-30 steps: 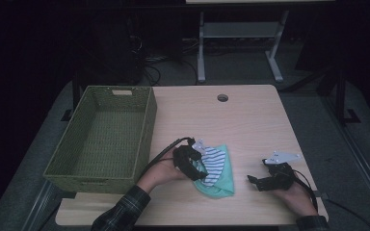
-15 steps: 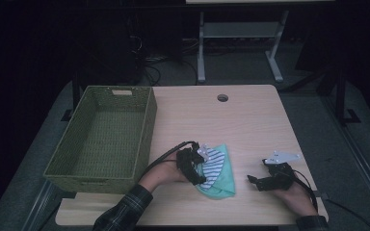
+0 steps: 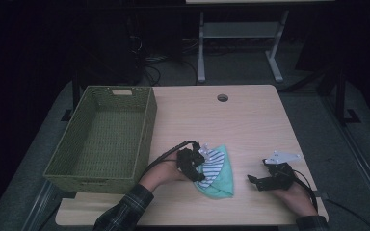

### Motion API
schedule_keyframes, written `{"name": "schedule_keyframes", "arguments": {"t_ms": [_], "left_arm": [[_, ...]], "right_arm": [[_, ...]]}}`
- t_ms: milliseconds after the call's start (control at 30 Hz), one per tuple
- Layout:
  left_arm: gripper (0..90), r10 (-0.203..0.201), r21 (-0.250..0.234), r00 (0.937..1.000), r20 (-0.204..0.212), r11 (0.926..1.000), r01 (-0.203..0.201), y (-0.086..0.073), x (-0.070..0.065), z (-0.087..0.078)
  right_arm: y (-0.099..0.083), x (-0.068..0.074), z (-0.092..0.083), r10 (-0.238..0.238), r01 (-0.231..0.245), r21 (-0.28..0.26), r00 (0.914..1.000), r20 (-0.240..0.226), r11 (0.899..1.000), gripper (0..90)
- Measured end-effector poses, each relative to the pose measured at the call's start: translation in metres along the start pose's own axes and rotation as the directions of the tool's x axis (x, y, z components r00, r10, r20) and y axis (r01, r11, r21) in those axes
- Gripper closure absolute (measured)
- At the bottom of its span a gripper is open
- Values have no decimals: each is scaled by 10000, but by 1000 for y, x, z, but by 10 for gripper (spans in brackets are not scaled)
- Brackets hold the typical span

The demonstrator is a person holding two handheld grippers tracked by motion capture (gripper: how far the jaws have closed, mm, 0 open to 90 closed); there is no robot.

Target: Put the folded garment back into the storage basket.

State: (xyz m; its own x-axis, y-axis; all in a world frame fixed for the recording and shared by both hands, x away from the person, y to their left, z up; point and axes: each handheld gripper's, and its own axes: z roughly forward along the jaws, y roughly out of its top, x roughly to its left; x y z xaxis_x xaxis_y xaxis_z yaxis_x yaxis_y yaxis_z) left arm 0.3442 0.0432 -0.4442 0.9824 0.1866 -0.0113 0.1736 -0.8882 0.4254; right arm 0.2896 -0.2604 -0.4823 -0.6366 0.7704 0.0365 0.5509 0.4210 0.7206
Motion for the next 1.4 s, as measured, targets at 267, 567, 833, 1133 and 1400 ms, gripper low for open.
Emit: {"name": "schedule_keyframes", "arguments": {"t_ms": [267, 567, 833, 1133, 1400], "left_arm": [[723, -386, 151, 9991, -197, 9991, 389, 3, 0, -1], [742, -799, -32, 9968, 58, 9968, 799, 5, 2, -8], [742, -1079, -474, 9941, -93, 9931, 1073, 9, 4, -29], [741, -1306, -908, 9911, -269, 9876, 1277, 13, 7, -55], [738, -1462, -1130, 9890, -208, 9833, 1430, 14, 11, -75]], "right_arm": [[0, 0, 0, 52, -52, 5, 10000, 50, 10000, 109], [0, 0, 0, 57, -57, 8, 10000, 48, 10000, 109], [0, 0, 0, 19, -19, 18, 10000, 53, 10000, 109], [0, 0, 0, 50, -50, 5, 10000, 58, 10000, 108], [0, 0, 0, 82, -82, 41, 9999, 58, 10000, 108]]}}
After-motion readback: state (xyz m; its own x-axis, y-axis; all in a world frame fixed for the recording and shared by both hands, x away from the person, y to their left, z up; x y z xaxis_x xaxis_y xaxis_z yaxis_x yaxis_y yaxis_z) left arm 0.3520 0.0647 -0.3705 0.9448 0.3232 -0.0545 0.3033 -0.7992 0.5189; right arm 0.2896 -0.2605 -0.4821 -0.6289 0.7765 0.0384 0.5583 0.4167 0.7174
